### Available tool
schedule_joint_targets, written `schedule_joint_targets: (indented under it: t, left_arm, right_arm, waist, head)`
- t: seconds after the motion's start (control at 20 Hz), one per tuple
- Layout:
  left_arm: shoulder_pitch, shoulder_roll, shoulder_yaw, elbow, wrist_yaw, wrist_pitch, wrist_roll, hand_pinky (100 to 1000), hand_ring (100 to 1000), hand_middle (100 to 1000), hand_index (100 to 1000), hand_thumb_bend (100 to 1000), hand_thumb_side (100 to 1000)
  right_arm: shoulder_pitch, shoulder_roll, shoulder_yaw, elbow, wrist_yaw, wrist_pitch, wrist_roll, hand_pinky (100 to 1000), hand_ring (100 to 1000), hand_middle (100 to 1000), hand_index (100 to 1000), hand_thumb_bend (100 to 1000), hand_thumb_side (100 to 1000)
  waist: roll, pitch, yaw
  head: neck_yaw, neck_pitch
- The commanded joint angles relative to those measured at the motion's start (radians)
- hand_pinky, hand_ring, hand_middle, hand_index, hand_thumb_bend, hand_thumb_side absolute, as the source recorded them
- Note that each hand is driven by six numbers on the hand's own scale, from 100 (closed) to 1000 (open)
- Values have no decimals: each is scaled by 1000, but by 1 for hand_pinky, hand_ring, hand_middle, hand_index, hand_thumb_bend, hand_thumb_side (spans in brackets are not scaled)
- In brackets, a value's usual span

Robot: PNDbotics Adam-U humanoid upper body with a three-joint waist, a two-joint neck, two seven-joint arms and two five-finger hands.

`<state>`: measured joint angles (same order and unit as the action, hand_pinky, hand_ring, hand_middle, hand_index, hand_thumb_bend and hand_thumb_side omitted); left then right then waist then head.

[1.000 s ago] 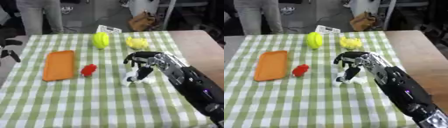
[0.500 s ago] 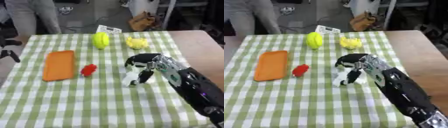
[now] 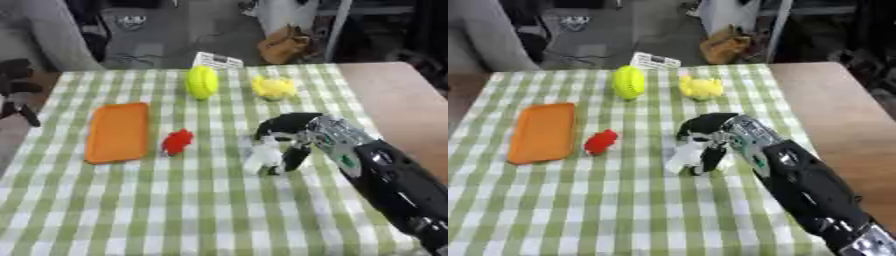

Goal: Pick up objects on the table and place them in the box.

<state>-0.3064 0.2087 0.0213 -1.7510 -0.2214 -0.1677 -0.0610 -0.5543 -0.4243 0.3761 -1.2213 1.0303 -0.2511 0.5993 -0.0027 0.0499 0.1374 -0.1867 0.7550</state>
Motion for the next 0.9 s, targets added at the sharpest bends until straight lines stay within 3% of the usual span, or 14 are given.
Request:
schedule_joint_targets:
  t: [0.05, 0.9]
  left_arm:
    - [-14, 3, -3, -12, 2, -1, -2, 335, 687, 831, 799, 118, 1000]
    - [-16, 1, -6, -12, 5, -3, -5, 334, 687, 831, 799, 118, 1000]
  right_arm:
    - [-25, -2, -15, 5, 10, -4, -6, 747, 858, 875, 926, 551, 342]
    - [-63, 31, -19, 32, 10, -3, -11, 736, 846, 870, 925, 545, 328]
  waist:
    - [9, -24, 1]
    - [10, -21, 10]
  head:
    - [-4, -8]
    - [-11, -12]
